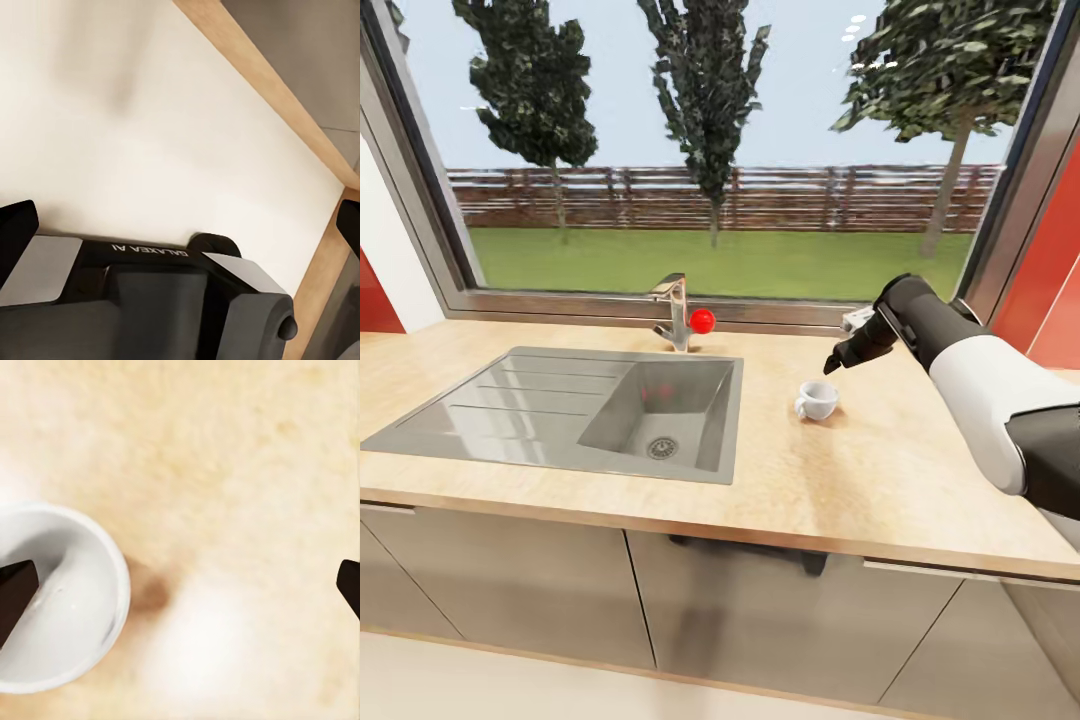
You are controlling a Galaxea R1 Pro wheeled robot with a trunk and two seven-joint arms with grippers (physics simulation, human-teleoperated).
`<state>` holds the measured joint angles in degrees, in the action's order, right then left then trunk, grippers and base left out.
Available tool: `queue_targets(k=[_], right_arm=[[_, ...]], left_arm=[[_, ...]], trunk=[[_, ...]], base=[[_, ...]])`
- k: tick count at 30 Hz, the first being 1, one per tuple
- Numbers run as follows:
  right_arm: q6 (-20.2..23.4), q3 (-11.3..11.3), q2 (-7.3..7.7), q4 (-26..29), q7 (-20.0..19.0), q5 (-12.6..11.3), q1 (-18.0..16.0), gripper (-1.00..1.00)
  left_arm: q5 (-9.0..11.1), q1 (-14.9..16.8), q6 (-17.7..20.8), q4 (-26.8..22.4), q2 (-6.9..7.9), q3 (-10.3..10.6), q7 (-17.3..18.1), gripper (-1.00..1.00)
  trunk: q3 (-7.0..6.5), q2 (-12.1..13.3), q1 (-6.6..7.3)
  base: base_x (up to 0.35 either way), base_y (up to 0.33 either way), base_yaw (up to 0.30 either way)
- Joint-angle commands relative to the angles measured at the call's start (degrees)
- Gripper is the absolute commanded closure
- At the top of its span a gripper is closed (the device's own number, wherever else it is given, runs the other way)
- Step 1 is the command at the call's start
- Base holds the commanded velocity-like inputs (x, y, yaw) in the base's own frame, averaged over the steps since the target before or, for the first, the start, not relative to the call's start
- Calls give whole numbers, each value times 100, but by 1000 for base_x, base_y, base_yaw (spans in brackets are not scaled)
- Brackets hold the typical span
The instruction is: Set up a coffee station on the kitchen countertop: keep the coffee maker on the countertop, move the bottle of coffee from the kitchen shelf to the counter next to the coffee maker, place a paper coffee filter on top of the coffee maker, put the saucer next to the coffee maker with the coffee cup on the saucer, and place the electric kettle next to the coffee maker.
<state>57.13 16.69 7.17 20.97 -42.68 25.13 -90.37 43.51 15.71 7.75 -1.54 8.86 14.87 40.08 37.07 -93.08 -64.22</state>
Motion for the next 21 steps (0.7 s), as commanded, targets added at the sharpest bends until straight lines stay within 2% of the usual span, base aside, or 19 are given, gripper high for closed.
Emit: queue_targets(k=[1,21], right_arm=[[8,18,4,11,-61,54,20,-100],[-1,18,2,5,-59,45,167,-100]], left_arm=[[61,2,51,-4,2,34,16,-100],[61,2,54,-4,2,32,17,-100]], trunk=[[6,-3,1],[6,-3,1]], base=[[1,1,0],[0,0,0]])
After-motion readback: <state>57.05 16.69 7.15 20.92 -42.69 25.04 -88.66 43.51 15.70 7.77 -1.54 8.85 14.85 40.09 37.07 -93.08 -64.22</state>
